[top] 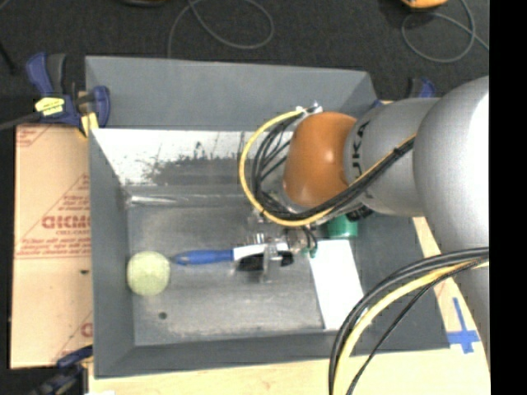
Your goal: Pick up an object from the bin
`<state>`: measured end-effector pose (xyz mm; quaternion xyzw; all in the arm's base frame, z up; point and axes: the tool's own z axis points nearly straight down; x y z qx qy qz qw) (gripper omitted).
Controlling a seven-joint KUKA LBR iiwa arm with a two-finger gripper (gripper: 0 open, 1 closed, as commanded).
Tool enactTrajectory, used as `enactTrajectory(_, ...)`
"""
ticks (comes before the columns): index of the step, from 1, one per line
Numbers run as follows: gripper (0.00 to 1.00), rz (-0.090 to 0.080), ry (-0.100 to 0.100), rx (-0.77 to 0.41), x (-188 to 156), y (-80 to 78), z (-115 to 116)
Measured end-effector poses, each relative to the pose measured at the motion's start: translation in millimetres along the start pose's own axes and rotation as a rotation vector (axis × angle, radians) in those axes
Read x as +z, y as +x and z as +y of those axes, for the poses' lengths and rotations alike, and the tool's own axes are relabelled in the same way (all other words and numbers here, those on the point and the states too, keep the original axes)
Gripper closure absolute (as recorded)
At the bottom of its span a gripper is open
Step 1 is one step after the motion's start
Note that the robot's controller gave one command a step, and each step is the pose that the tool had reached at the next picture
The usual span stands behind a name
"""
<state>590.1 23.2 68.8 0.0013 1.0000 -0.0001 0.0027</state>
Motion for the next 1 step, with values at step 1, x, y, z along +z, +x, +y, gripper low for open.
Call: enactTrajectory(1, 1.00, 0.004, 0.001, 0.143, -1.5, 7.5, -13.0)
